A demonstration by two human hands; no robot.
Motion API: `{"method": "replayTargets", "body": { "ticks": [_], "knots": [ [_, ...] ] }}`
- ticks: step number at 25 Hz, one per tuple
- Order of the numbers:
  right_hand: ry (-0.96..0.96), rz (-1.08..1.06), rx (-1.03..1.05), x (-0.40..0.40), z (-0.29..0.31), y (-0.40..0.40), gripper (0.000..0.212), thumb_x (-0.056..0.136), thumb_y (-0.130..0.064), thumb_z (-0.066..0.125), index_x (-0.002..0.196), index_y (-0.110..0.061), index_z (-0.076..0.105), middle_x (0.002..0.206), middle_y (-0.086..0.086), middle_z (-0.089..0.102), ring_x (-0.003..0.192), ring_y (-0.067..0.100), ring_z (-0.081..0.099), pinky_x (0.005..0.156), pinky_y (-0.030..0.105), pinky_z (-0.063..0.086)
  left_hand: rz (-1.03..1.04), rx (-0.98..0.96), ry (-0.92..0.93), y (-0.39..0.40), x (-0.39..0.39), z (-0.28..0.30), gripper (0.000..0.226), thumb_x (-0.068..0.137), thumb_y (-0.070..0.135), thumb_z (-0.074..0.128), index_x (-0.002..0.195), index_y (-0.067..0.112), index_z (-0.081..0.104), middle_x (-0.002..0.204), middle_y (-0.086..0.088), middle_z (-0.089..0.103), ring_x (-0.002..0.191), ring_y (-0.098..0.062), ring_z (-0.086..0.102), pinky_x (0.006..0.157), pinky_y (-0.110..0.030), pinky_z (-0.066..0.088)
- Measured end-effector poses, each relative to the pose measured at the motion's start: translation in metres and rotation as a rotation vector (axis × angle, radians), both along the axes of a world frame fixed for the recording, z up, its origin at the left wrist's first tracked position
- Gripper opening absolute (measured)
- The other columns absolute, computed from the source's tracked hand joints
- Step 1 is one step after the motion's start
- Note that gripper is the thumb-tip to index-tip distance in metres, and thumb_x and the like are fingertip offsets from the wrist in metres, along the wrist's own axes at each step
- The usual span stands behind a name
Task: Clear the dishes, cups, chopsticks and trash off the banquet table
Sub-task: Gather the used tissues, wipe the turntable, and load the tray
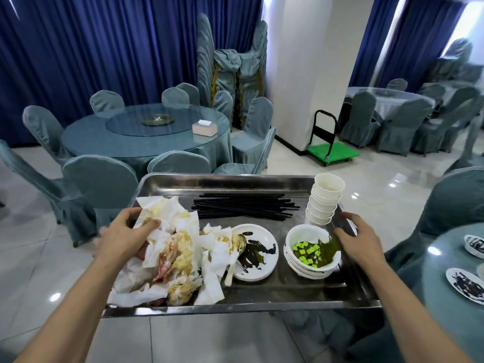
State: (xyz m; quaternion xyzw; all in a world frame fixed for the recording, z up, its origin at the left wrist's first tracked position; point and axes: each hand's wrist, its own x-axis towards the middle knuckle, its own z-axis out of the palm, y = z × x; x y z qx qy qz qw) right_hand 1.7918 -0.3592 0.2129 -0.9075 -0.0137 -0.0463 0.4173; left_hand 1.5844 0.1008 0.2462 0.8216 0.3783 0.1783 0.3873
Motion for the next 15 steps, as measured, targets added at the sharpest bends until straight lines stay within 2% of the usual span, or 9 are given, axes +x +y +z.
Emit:
{"method": "replayTargets", "body": {
  "ticks": [3, 8, 11, 15],
  "knots": [
    [0.006, -0.021, 0.010, 0.035, 0.002, 0.027, 0.047, 0.089, -0.036, 0.068, 0.134, -0.038, 0.055, 0.134, 0.005, 0.065, 0.118, 0.032, 0.059, 0.094, 0.043, 0.047, -0.022, 0.004, 0.006, 0.031, 0.045, 0.008, 0.083, 0.052, 0.082, 0.054, 0.127, 0.044, 0.053, 0.119, 0.001, 0.070, 0.109, -0.035, 0.062, 0.100, -0.054, 0.046],
    [0.008, -0.053, 0.020, 0.097, 0.000, 0.062, 0.045, 0.089, -0.034, 0.067, 0.133, -0.039, 0.056, 0.134, 0.005, 0.065, 0.121, 0.033, 0.058, 0.096, 0.044, 0.046, -0.026, 0.021, 0.014, 0.073, 0.126, 0.009, 0.082, 0.057, 0.080, 0.055, 0.131, 0.044, 0.053, 0.137, 0.000, 0.061, 0.125, -0.036, 0.051, 0.107, -0.053, 0.038],
    [0.014, -0.078, 0.024, 0.140, -0.001, 0.078, 0.046, 0.089, -0.033, 0.067, 0.133, -0.039, 0.057, 0.133, 0.006, 0.065, 0.120, 0.034, 0.059, 0.097, 0.044, 0.046, -0.052, 0.005, 0.019, 0.092, 0.180, 0.005, 0.080, 0.059, 0.078, 0.056, 0.132, 0.045, 0.052, 0.139, -0.002, 0.059, 0.127, -0.036, 0.049, 0.108, -0.055, 0.038],
    [0.015, -0.099, 0.036, 0.206, -0.003, 0.092, 0.045, 0.089, -0.034, 0.067, 0.133, -0.040, 0.057, 0.130, 0.008, 0.066, 0.116, 0.034, 0.060, 0.095, 0.044, 0.048, -0.055, 0.038, 0.052, 0.111, 0.255, -0.004, 0.079, 0.062, 0.077, 0.054, 0.134, 0.046, 0.049, 0.142, -0.009, 0.055, 0.133, -0.041, 0.041, 0.108, -0.056, 0.030]
  ]
}}
